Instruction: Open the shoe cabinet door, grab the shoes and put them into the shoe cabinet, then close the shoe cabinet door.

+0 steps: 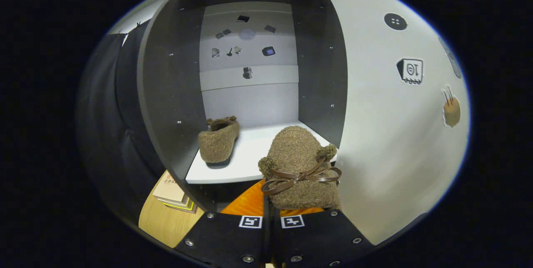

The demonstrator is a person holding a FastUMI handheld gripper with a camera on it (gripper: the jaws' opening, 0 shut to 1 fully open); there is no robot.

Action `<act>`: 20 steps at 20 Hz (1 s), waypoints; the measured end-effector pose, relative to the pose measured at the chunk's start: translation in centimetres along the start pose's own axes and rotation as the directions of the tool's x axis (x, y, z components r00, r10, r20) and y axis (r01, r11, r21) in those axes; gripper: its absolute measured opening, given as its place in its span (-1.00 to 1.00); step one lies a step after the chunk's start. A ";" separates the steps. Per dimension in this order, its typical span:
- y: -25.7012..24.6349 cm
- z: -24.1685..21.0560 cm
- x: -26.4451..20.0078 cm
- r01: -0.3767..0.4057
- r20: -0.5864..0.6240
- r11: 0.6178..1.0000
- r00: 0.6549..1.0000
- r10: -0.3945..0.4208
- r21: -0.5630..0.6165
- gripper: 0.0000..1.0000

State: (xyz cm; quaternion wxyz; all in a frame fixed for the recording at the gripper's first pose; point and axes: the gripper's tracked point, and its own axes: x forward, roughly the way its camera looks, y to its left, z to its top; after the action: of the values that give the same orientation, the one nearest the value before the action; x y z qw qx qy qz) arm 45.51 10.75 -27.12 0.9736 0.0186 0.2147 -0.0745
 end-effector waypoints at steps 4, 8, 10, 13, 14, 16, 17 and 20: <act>0.3 2.5 4.9 -0.040 -0.010 0.999 0.999 0.040 0.002 -0.95; 1.1 5.0 9.0 -0.072 0.001 0.997 0.997 0.072 -0.012 -0.96; 1.5 6.0 11.1 -0.091 0.002 0.996 0.996 0.091 -0.025 -0.95; 1.9 6.9 13.9 -0.112 0.000 0.993 0.994 0.112 -0.041 -0.95; 1.9 7.1 14.8 -0.119 -0.003 0.992 0.993 0.119 -0.043 -0.95; 1.7 7.0 16.3 -0.127 -0.017 0.991 0.992 0.127 -0.043 -0.95; 1.6 7.0 17.0 -0.125 -0.023 0.991 0.992 0.124 -0.047 -0.95; 1.4 7.1 18.7 -0.130 -0.042 0.990 0.991 0.127 -0.056 -0.95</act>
State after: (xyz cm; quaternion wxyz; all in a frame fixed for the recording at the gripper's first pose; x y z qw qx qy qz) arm 65.49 9.02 -28.53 0.9722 0.0055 0.2338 -0.0049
